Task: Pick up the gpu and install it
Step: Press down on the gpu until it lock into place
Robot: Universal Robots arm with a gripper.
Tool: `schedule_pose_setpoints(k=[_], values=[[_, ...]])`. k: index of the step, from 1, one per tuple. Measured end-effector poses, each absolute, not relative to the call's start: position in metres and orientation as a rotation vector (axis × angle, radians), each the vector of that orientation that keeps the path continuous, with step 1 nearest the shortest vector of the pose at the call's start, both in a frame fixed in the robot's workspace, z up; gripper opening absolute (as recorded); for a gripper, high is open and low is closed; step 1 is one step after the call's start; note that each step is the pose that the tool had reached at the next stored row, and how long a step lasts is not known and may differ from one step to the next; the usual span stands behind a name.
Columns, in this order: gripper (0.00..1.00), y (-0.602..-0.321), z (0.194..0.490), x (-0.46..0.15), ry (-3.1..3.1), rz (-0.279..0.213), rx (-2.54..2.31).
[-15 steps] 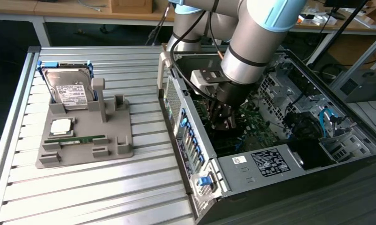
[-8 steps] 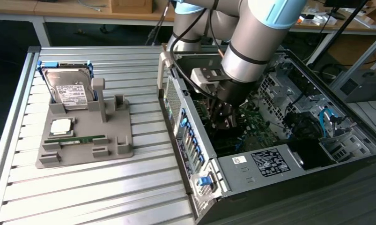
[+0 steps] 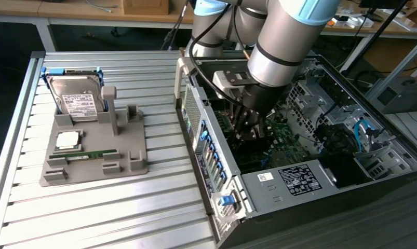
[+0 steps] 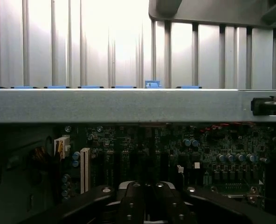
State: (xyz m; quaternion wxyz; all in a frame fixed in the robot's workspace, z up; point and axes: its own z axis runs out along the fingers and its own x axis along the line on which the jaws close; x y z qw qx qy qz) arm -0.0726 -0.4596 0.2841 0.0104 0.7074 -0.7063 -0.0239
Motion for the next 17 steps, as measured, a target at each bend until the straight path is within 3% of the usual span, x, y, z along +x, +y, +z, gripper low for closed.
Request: schedule_pose_setpoints(k=[17], values=[[0.1,-0.4506,0.2829,-0.0647,-2.208,-0.098,2.212]])
